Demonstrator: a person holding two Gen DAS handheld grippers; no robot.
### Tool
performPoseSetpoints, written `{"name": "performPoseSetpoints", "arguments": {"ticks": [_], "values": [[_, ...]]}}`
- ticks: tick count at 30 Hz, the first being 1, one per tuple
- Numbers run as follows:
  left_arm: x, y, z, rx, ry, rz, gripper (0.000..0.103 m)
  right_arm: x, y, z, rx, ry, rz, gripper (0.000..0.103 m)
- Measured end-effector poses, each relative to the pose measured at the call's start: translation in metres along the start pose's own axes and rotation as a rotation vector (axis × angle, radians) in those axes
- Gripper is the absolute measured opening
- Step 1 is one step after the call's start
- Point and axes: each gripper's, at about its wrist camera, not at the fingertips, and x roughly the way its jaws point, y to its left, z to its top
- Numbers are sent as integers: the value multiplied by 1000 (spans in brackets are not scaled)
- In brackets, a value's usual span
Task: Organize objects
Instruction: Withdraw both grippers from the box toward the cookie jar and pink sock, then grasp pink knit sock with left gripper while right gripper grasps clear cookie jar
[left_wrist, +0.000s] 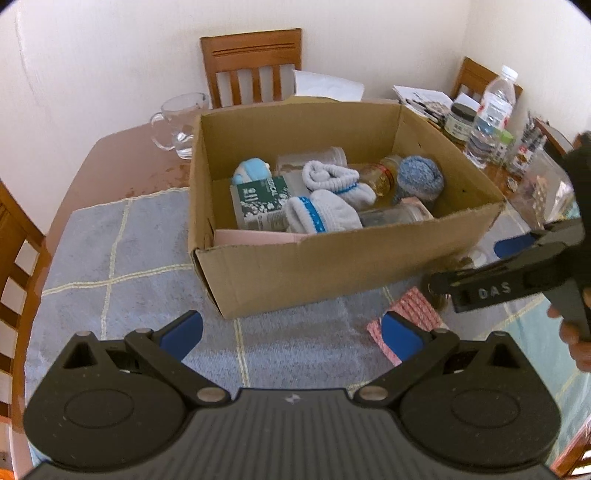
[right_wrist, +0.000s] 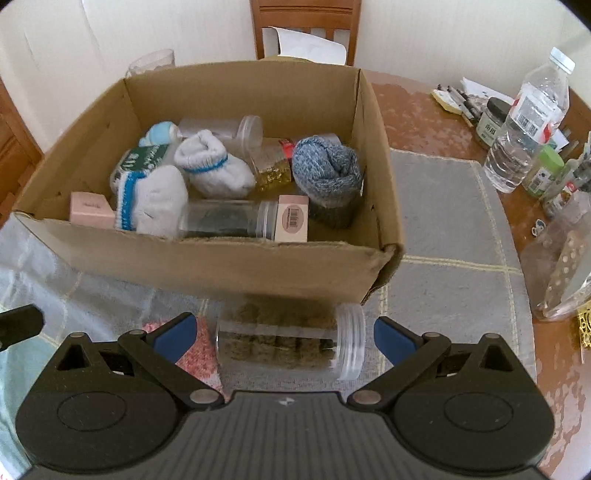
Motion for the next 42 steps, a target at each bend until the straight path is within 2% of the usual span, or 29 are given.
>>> {"name": "performPoseSetpoints", "arguments": {"ticks": [5, 13, 19, 25, 32, 42], "values": [[6, -6, -3, 94, 14, -60, 102, 14, 3, -1, -14, 4, -34, 103], [20, -38, -9, 317, 40, -233, 102, 23, -21, -4, 15, 40, -71, 103], [48, -57, -12, 401, 91, -304, 102, 23, -34, -11, 3, 68, -71, 103], [68, -71, -14, 493, 113, -295, 102, 24, -42, -13, 0, 86, -60, 103], [85, -81, -11, 535, 126, -321, 102, 26, -49, -12, 1, 100, -51, 103], [95, -88, -11, 534, 141, -338, 97, 31, -54, -8, -13, 103, -41, 103]]}}
